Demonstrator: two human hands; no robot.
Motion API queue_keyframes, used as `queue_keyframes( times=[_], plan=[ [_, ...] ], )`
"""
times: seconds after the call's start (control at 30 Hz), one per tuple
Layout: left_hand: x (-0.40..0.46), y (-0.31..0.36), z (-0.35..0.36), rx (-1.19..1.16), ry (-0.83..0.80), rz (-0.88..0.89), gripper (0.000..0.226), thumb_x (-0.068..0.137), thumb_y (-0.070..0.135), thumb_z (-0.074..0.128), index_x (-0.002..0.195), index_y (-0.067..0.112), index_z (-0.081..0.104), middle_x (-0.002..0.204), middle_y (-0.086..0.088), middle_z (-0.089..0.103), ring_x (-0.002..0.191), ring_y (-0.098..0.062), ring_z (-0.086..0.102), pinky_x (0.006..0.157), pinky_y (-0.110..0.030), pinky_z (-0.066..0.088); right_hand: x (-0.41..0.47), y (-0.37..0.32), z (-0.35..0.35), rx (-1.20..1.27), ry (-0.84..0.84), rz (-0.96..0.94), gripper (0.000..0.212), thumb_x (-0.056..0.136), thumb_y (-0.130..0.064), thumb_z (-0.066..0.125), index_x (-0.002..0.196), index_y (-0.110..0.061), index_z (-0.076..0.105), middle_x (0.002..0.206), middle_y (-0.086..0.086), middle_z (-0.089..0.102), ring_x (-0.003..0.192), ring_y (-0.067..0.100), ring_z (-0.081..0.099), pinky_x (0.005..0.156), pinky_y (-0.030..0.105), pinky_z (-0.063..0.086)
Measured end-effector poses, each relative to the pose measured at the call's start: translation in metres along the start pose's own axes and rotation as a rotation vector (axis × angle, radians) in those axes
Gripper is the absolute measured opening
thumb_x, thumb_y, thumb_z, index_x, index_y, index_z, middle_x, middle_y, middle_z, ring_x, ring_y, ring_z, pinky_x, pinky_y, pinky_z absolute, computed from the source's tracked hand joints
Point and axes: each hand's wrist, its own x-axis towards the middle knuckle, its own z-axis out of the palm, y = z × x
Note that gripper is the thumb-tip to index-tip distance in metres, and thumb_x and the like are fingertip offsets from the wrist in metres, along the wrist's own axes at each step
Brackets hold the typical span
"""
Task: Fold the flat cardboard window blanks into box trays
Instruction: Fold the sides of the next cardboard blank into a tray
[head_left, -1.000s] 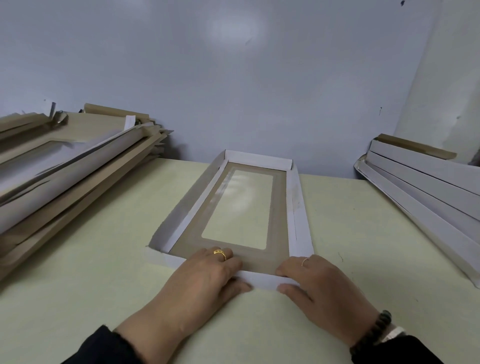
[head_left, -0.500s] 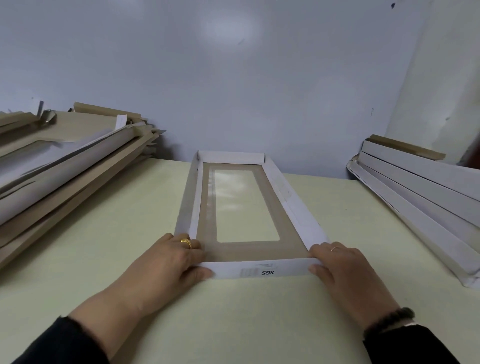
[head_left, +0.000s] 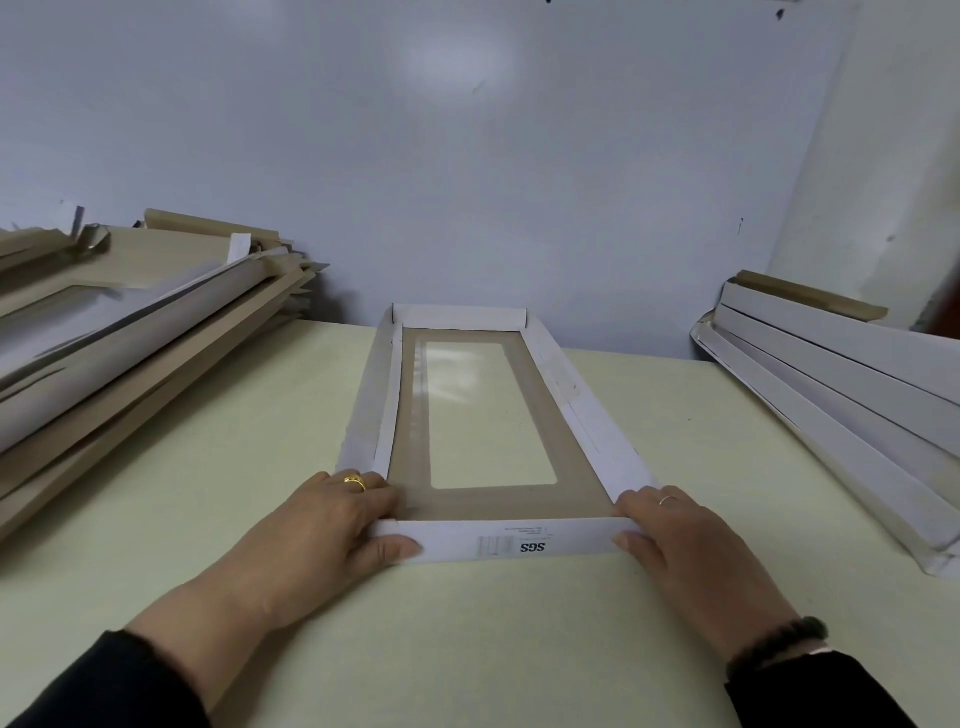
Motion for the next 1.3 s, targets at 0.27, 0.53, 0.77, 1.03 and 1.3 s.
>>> queue_keyframes(
  times=[0.27,0.53,0.77,1.03,1.3],
  plan=[
    [-0.003,0.003,0.000,-0.026,0.072,-0.036,0.059,0.070,0.076,0.016,0.065,0.027,0.048,0.070,0.015,0.041,0.070,0.001,0.036,0.072,-0.015,0.029,-0.002,0.001,0.001,0.033,0.028,-0.019,0.002,0.093,-0.025,0.045,0.092,-0.027,0.047,0.074,-0.015,0.035,0.084,0.007,0.035,0.065,0.022,0.025],
    [-0.011,0.009,-0.003,-0.300,0.108,-0.115,0.020,0.086,0.038,0.060,0.079,0.019,0.063,0.081,0.009,0.057,0.091,-0.002,0.043,0.074,-0.017,0.037,-0.002,-0.008,-0.009,-0.089,0.149,0.012,0.028,0.051,-0.001,0.084,0.063,-0.012,0.060,0.078,0.001,0.060,0.067,0.026,0.058,0.055,0.029,0.037],
    [-0.001,0.040,0.007,-0.258,0.141,-0.056,0.022,0.089,0.036,0.056,0.082,0.015,0.054,0.081,0.014,0.046,0.086,0.003,0.039,0.073,-0.014,0.036,-0.006,-0.055,0.001,0.128,0.097,-0.160,0.024,0.078,-0.028,0.060,0.102,-0.023,0.060,0.100,-0.012,0.056,0.080,0.013,0.059,0.061,0.026,0.045],
    [0.002,0.070,0.015,-0.417,0.266,0.097,0.032,0.093,0.039,0.032,0.118,0.026,0.048,0.117,0.012,0.044,0.100,0.001,0.048,0.087,-0.015,0.040,-0.006,-0.072,0.012,0.114,0.135,0.025,0.042,0.065,-0.067,0.050,0.077,-0.029,0.037,0.082,-0.009,0.037,0.070,0.006,0.040,0.052,0.017,0.023],
    [0.003,0.056,0.035,-0.058,0.010,0.008,0.069,0.084,0.070,0.007,0.137,0.032,0.028,0.136,0.013,0.024,0.126,-0.005,0.025,0.102,-0.012,0.019,-0.002,-0.061,-0.004,0.058,0.533,0.019,0.025,0.082,-0.026,0.048,0.062,-0.012,0.051,0.064,0.005,0.049,0.056,0.028,0.053,0.049,0.032,0.036]
  ],
)
